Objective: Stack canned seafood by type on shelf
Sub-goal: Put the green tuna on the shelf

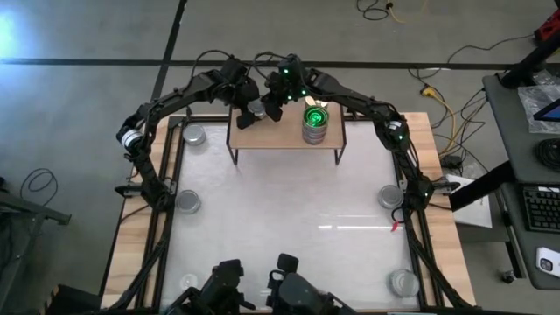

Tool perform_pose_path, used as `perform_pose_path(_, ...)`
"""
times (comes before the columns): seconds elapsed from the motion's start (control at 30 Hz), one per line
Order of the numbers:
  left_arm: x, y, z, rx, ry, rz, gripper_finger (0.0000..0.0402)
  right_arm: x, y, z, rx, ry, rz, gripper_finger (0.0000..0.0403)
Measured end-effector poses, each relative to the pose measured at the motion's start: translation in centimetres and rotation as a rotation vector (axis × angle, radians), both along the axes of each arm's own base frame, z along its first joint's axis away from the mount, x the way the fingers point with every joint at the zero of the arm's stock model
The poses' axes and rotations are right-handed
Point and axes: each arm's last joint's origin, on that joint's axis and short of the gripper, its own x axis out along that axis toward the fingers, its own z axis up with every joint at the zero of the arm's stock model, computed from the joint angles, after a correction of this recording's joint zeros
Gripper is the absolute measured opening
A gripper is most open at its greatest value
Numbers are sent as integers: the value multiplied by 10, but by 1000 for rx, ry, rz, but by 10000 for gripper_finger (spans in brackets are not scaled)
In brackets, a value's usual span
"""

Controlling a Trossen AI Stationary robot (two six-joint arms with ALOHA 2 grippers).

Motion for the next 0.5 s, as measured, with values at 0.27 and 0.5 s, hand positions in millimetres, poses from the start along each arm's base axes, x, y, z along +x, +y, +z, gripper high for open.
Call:
perform_pose_path(0.27, 0, 0, 0, 4, -2, 9, 400, -1, 0, -12, -4, 34, 4, 18)
perform_pose_path(0.5, 0, 1, 0, 8, -3, 11, 400, 0, 0, -11, -16, 26, 9, 18)
